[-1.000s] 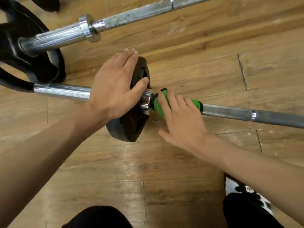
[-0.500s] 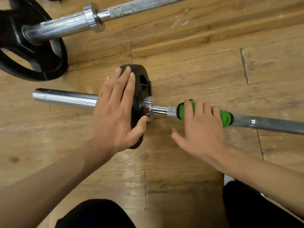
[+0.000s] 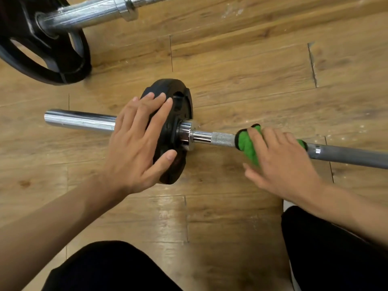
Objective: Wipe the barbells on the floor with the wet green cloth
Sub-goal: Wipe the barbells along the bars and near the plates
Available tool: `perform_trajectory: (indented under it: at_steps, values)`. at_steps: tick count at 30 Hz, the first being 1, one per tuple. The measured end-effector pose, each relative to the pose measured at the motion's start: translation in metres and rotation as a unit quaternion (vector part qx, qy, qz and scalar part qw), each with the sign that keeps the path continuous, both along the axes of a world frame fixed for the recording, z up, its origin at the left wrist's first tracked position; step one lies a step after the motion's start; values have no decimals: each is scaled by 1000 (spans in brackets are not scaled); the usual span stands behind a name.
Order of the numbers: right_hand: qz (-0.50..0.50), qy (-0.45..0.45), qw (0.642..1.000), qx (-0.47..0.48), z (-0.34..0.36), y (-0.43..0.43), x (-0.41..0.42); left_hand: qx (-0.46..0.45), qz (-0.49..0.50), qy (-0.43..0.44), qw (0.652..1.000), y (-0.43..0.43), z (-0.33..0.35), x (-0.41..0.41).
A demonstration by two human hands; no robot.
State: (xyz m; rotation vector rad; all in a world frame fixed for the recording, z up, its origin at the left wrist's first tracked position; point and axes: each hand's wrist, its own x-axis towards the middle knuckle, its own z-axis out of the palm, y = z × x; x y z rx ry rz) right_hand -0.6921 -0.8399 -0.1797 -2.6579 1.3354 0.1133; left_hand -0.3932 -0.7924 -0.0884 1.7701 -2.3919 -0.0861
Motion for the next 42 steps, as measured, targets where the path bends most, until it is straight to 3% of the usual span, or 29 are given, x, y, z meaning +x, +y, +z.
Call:
perform_trajectory:
  at_steps: [4,9,18,23,30,42]
  values:
    - [-33,21,999,8,9,15,-26,30,8,7,999,-1,3,0]
    - [-31,74,994,79,12,30,19,46,-2,-3,999,3,2,-3]
    - [54,-4,987,150,29,33,104,104,-18,-42,993,-2,12,-8]
    - [81,6,990,117,15,39,43,126,-26,-93,987,5,12,-12]
    - [60,47,995,69,7,52,-60,74,-6,-78,994,35,5,-16]
    - [87,15,994,67,12,52,101,69,-1,-71,995,2,10,-11]
